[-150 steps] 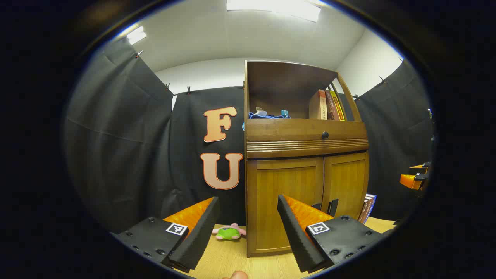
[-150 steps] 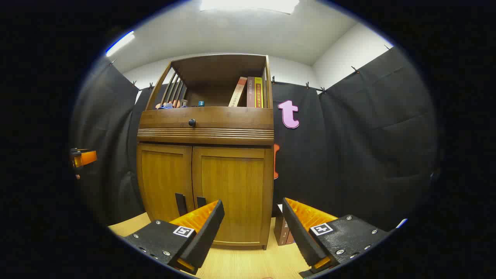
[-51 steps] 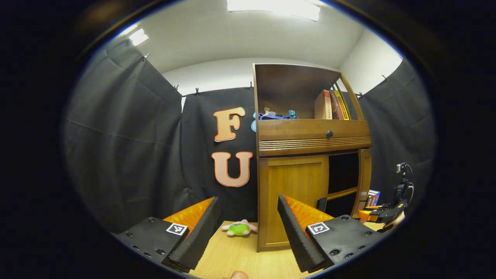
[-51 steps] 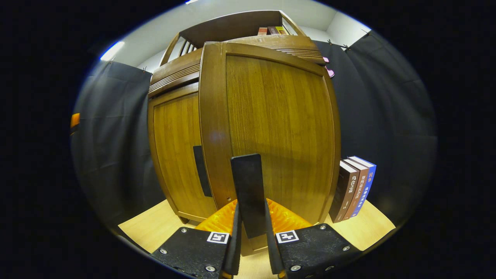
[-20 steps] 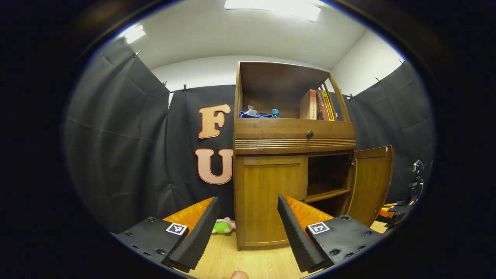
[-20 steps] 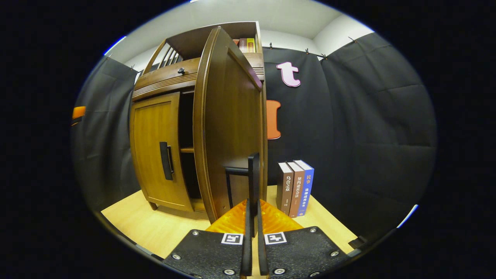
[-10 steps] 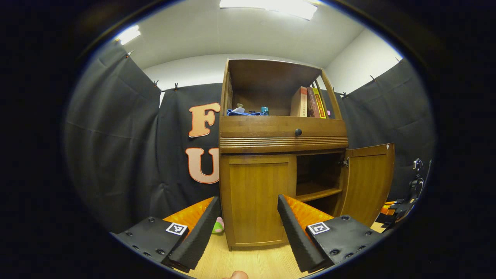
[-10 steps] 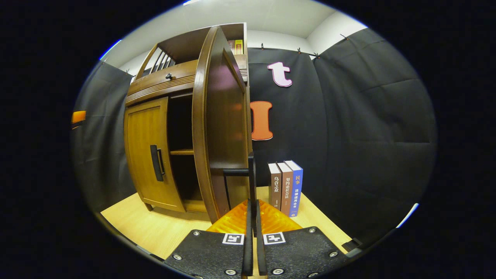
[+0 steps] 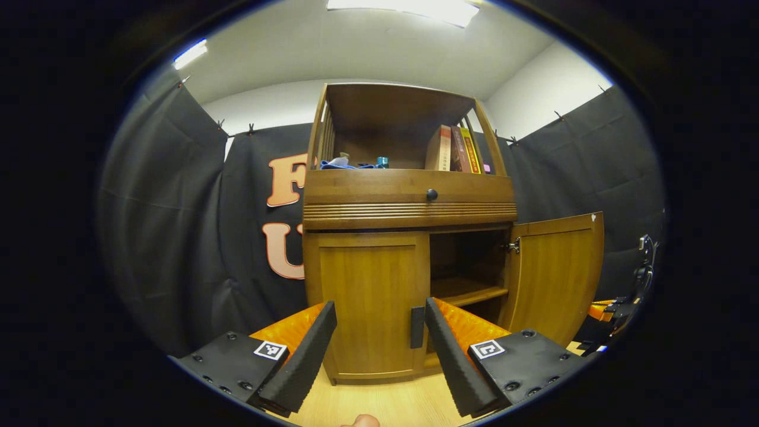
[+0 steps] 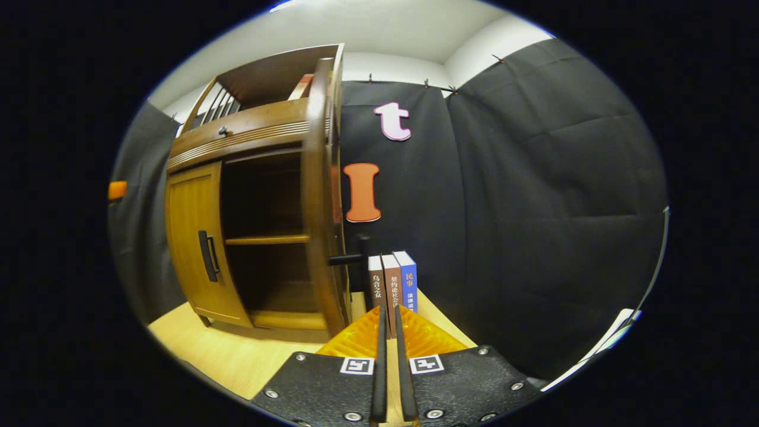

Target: Open the right door of the double-door shoe cabinet with the right hand, and open the left door with the left hand.

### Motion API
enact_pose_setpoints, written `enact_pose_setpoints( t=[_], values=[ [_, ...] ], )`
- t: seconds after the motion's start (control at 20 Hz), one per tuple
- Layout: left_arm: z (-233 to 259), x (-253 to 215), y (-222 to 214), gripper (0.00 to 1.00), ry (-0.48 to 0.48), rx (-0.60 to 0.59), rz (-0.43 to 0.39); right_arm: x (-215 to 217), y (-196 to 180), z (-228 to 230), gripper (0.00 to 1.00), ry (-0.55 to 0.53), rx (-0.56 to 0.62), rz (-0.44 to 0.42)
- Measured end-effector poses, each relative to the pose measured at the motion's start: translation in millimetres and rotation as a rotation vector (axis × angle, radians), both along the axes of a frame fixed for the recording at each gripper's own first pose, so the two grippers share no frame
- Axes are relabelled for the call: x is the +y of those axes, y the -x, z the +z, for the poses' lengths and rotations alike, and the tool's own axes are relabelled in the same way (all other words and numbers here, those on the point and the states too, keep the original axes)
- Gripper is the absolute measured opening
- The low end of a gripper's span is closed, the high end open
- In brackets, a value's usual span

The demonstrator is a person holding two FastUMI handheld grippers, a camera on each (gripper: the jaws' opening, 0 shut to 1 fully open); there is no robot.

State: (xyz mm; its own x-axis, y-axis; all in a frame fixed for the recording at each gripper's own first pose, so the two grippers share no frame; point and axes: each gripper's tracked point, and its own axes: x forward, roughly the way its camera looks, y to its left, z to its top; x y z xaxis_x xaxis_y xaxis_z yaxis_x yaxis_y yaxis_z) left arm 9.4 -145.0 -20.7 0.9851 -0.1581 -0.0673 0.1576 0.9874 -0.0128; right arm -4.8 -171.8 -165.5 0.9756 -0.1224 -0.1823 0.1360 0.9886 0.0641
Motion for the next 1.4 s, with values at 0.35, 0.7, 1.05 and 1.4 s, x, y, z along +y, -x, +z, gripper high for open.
enact_pose_setpoints(
  t=[0.35, 0.7, 1.05, 1.4],
  values=[
    [-50, -54, -41, 0.96, 0.026, 0.067, -0.063, -21, 9, 7, 0.36, 0.030, -0.013, -0.051],
    [-109, -86, -103, 0.97, 0.092, 0.124, -0.068, -38, 18, 16, 0.73, 0.023, -0.026, -0.100],
    [-156, -96, -163, 0.96, 0.087, 0.156, -0.031, -42, 26, 29, 0.92, 0.029, -0.048, -0.124],
    [-196, -100, -198, 0.87, 0.091, 0.193, -0.022, -36, 26, 39, 0.81, 0.021, -0.070, -0.124]
  ],
)
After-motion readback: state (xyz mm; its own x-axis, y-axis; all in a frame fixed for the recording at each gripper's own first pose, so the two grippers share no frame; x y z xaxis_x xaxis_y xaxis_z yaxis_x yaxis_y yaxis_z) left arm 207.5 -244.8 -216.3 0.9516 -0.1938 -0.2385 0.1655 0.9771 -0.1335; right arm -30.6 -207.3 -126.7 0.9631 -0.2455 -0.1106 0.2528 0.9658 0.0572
